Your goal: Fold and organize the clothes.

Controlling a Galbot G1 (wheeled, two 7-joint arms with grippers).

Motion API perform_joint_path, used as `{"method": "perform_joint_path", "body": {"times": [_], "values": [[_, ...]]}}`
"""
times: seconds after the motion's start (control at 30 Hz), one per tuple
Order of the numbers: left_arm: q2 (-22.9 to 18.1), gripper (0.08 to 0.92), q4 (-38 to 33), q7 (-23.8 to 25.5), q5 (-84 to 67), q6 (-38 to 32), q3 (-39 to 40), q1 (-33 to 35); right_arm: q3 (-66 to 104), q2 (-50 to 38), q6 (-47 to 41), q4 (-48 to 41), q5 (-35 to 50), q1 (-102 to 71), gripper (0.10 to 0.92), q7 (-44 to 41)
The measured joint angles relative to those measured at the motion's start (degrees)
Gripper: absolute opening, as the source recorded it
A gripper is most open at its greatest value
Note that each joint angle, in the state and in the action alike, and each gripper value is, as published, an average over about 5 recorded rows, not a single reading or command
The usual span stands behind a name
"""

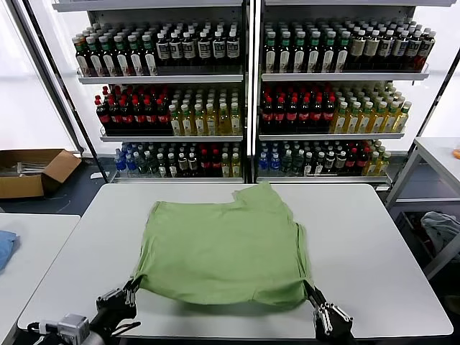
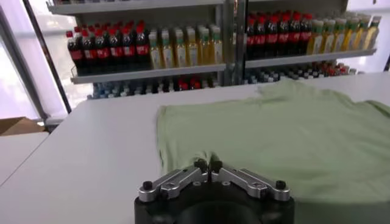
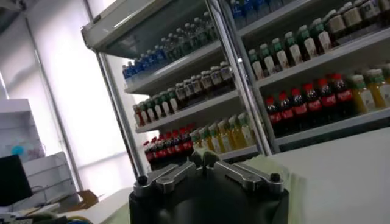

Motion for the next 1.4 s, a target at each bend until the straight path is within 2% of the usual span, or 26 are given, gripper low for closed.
{"method": "perform_joint_path", "body": {"times": [0.43,0.57,0.87,1.2,1.3,1.4], "values": [[1.2,0.084,14.4,-0.7,-1.8,0.0,6.0,-16.7,-7.6,-5.5,-4.0,-11.6,-1.4,17.3,0.118,8.0],[1.1,0.108,18.5,-1.4,-1.4,0.2,7.0,-20.1,-10.3,-6.6,-5.9,-14.2,-3.0,20.6,0.200,9.4],[2.0,0.343,22.3,-3.4,-0.5,0.9,6.5,-22.2,-11.5,-9.0,-10.7,-14.1,-7.1,22.0,0.460,13.1],[2.1,0.629,20.2,-4.4,-0.3,1.2,3.8,-18.1,-9.8,-9.7,-17.1,-6.7,-11.1,14.4,0.751,17.6],[2.0,0.715,19.8,-4.3,-0.4,1.3,3.7,-16.4,-9.7,-9.3,-18.4,-4.9,-12.1,11.8,0.804,18.6],[1.8,0.787,19.7,-4.2,-0.9,1.3,3.7,-15.1,-9.8,-8.9,-19.6,-3.7,-12.6,10.1,0.786,19.7]]}}
